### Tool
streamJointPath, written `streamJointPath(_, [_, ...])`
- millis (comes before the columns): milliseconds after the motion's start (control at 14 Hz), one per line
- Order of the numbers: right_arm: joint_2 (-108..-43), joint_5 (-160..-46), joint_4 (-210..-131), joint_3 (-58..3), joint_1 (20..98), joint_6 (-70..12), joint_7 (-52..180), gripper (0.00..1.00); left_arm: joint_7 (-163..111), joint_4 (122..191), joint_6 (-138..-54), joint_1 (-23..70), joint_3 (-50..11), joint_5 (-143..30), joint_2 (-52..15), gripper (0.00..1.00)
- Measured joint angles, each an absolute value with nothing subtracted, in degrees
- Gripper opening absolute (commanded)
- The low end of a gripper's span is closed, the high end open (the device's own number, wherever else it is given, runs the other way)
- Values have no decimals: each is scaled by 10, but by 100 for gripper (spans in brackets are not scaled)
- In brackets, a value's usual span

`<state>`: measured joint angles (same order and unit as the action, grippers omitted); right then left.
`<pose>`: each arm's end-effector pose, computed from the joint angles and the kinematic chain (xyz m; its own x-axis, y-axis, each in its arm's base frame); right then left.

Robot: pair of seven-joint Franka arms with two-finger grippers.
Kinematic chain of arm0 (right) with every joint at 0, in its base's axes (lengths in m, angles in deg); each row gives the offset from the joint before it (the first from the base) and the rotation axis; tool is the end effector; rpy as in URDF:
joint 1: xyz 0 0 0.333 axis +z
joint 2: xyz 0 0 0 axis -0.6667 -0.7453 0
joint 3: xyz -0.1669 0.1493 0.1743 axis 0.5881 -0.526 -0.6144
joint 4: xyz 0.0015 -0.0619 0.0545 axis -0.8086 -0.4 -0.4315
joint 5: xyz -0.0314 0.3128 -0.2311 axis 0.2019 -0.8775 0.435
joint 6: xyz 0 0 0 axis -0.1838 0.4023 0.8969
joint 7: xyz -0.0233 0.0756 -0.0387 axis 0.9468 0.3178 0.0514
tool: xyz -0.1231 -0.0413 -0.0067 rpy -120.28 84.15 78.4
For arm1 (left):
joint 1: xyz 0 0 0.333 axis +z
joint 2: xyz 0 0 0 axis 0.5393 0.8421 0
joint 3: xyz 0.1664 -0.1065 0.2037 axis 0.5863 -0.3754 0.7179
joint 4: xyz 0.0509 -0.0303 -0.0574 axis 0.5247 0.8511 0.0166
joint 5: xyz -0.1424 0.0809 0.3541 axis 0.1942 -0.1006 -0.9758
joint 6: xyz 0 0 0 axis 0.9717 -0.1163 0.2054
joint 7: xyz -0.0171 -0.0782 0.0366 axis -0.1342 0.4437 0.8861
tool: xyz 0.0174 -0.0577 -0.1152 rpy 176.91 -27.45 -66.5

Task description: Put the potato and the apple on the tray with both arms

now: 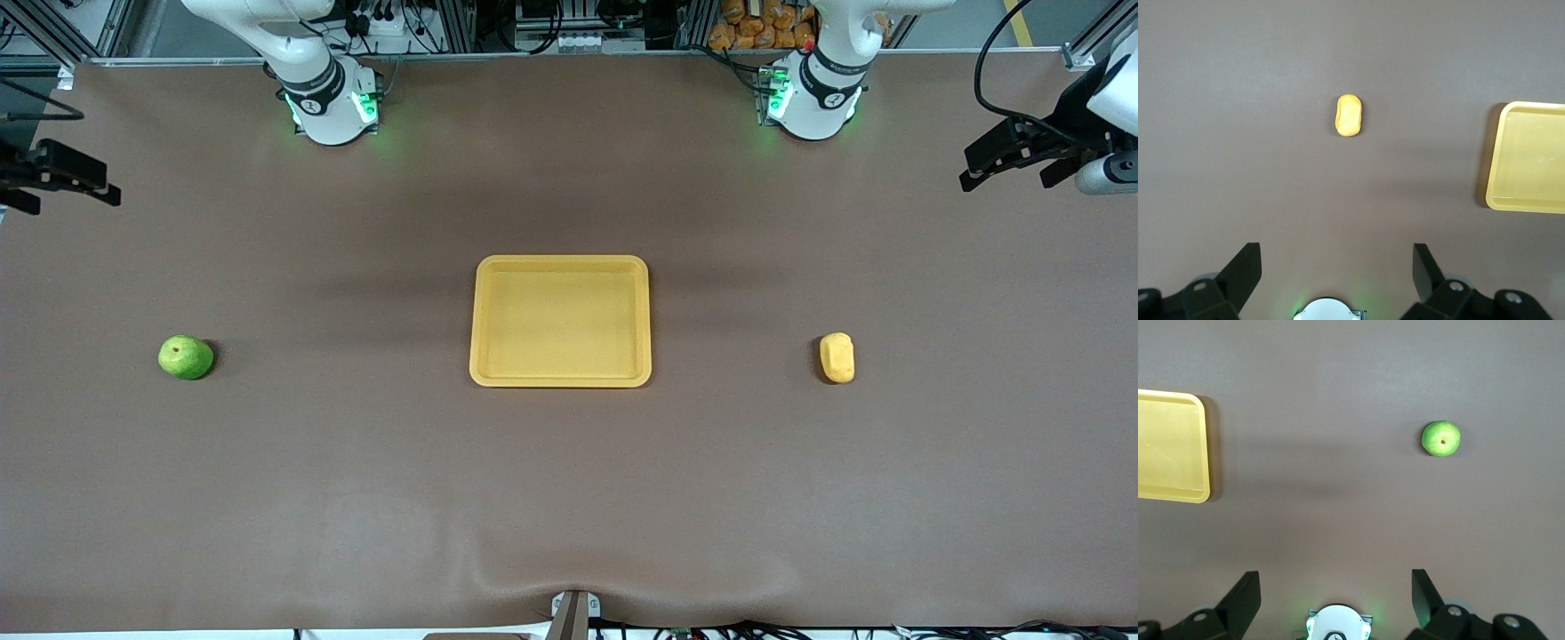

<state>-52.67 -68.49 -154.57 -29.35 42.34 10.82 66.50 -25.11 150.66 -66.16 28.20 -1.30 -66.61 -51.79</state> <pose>0.5233 -0.0245 0.6009 0.9875 0.0855 -0.1324 0.0792 -0.9955 -0.0527 0.5071 -0.0362 0.6033 0.9987 0.0488 0.0126 0.0490 -0.9987 -0.0172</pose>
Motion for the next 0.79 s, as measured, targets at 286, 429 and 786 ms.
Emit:
streamJointPath(286, [-484,-685,-1604,-285,425,92,660,100,-251,1506,-658,282,-13,-666,-518,100])
streamJointPath(429, [-480,-685,-1610,-283,425,85,660,100,-251,1506,-657,282,-13,-666,-518,100])
streamJointPath(786, [-480,-685,-1612,-283,425,81,660,100,-251,1506,-655,282,-13,-666,-518,100])
